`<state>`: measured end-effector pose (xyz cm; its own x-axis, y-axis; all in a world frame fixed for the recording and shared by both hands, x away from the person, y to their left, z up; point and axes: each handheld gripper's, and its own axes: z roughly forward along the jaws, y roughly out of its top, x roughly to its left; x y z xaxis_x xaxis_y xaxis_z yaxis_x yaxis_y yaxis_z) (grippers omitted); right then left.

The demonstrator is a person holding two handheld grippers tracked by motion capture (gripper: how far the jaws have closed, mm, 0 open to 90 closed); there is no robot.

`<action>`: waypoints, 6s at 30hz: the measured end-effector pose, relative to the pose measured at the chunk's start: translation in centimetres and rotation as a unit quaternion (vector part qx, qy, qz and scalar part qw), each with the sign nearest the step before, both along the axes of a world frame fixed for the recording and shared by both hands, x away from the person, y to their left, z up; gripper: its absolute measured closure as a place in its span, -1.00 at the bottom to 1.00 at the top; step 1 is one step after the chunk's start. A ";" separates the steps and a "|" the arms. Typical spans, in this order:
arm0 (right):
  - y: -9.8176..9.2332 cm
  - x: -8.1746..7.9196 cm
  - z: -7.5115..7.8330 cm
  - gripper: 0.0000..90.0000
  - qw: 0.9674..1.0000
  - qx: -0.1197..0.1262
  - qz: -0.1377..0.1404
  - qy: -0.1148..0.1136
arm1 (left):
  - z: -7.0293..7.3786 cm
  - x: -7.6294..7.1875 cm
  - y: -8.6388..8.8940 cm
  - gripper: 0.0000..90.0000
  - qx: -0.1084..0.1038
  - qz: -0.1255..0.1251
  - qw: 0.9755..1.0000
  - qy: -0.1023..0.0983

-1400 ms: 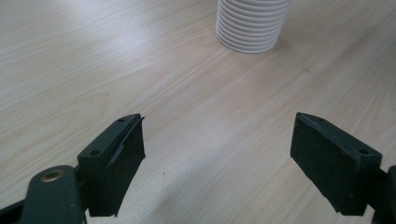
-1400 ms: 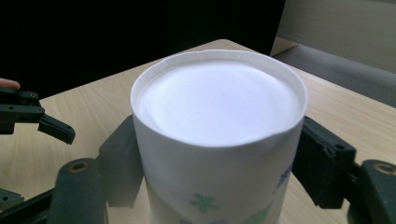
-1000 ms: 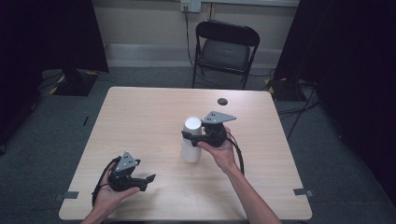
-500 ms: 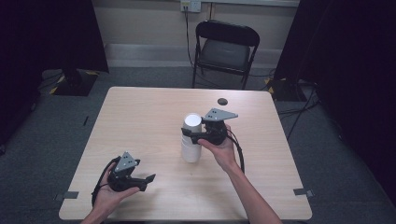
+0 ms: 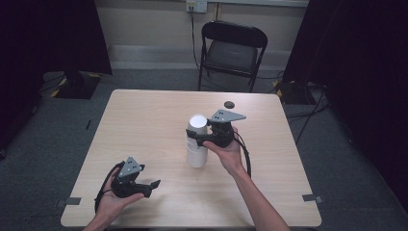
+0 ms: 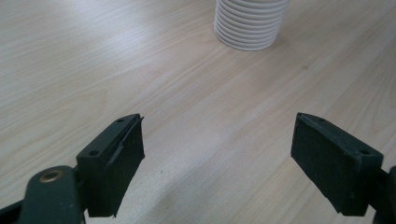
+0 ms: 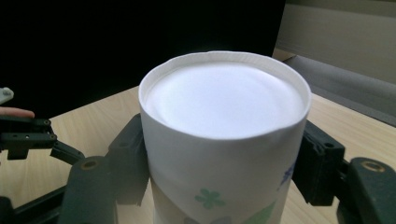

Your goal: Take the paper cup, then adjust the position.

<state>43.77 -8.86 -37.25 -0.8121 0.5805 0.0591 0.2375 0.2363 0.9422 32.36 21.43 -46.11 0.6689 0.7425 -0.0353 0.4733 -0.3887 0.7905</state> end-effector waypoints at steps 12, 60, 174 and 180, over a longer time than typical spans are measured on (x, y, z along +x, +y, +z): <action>-0.3 0.1 1.2 -0.28 1.000 0.007 -0.011 -0.006 | 0.0 0.0 0.0 -0.62 -0.001 0.000 1.000 0.002; -7.3 -2.9 6.1 -0.24 0.997 0.037 -0.059 -0.045 | 0.2 -0.3 0.0 -0.42 -0.015 0.004 1.000 -0.024; -3.1 -8.3 -3.9 -0.29 0.940 0.191 0.064 0.275 | 2.9 -1.8 -9.7 0.82 -0.076 -0.092 0.980 -0.161; -2.9 -8.3 -4.1 -0.34 0.940 0.186 0.069 0.279 | 2.9 -1.6 -9.4 0.89 -0.080 -0.097 0.980 -0.155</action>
<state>35.52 -11.80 -41.34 -0.6603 0.3272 0.6760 0.7105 -0.0194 0.7034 30.79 12.03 -43.21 0.7945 0.6012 0.0857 0.1308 -0.3071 0.9426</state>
